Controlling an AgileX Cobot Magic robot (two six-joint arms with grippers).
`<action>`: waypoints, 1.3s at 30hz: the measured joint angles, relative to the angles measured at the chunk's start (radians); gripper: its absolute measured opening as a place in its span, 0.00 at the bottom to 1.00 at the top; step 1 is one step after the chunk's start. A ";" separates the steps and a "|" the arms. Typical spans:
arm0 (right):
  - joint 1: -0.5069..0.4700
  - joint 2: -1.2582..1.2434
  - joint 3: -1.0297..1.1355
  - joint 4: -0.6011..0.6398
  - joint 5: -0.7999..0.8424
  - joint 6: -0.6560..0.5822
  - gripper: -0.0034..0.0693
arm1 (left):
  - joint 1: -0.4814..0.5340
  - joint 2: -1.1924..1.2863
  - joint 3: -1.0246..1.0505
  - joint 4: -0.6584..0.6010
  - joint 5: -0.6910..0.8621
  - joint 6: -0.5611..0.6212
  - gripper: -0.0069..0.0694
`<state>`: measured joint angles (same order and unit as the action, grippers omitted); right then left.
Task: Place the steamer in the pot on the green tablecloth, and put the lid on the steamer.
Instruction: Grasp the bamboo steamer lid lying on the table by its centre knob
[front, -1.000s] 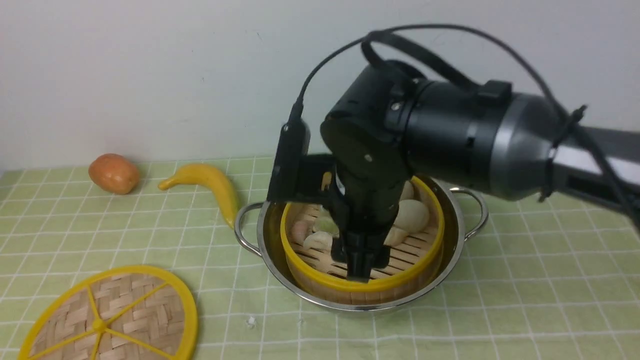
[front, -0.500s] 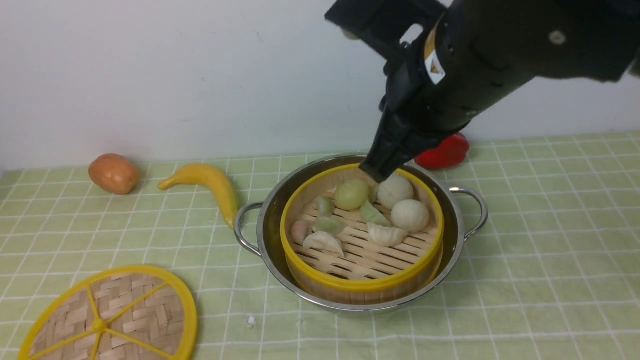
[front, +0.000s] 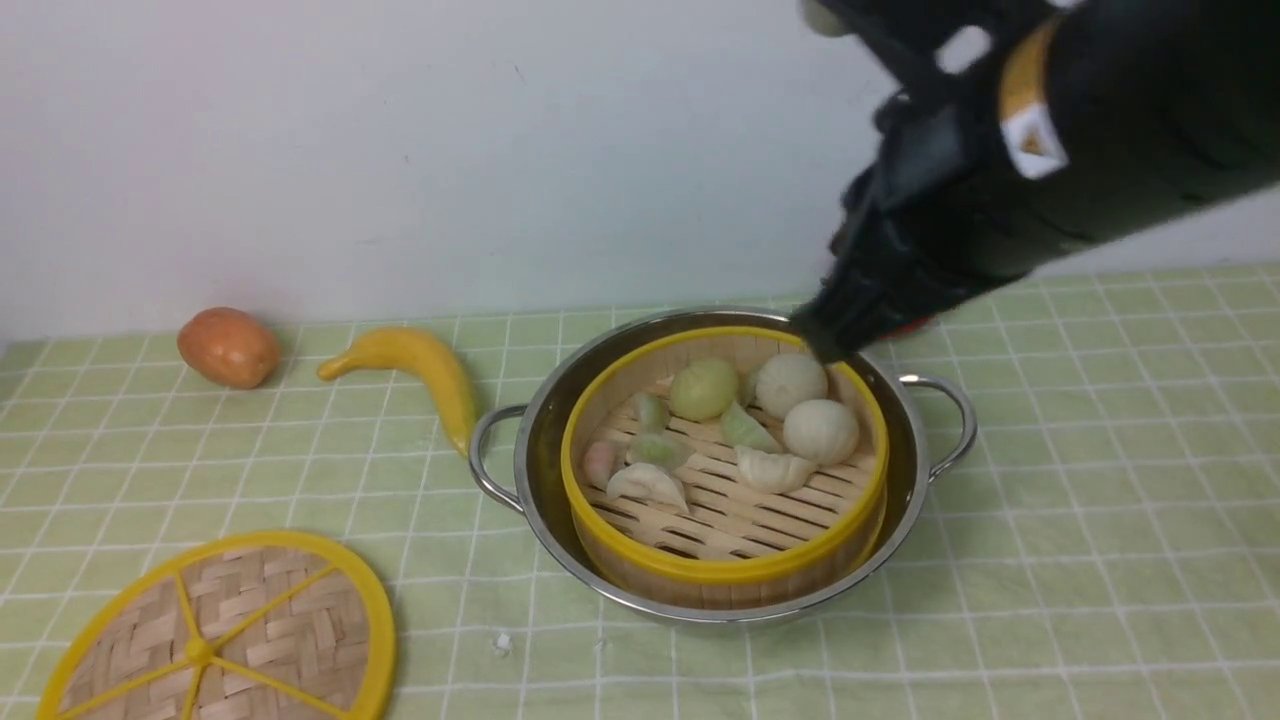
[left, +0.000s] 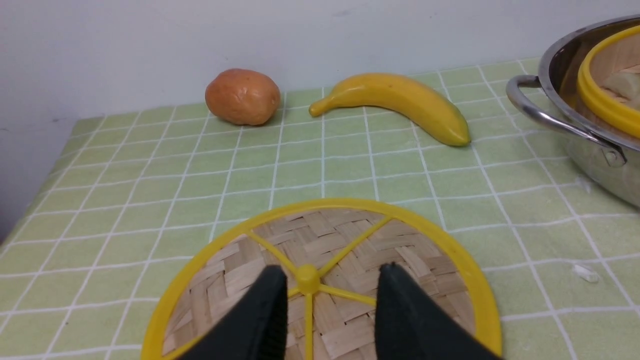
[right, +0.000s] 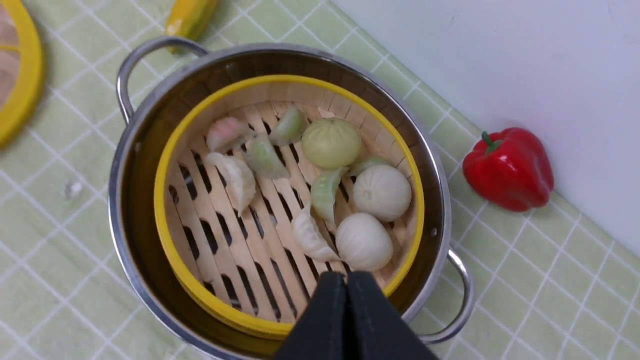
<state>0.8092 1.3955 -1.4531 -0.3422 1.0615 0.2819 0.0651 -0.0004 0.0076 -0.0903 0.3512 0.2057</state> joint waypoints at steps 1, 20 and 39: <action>-0.018 -0.082 0.096 0.007 -0.056 0.031 0.05 | 0.000 0.000 0.000 0.000 0.000 0.000 0.41; -0.496 -1.152 1.184 0.022 -0.693 0.211 0.14 | 0.000 0.000 0.000 0.000 0.000 0.000 0.41; -0.673 -1.392 1.453 -0.052 -0.692 0.210 0.27 | 0.000 0.000 0.000 0.000 0.000 0.000 0.41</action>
<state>0.1365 0.0040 0.0000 -0.3944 0.3690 0.4924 0.0651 -0.0004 0.0076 -0.0903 0.3512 0.2057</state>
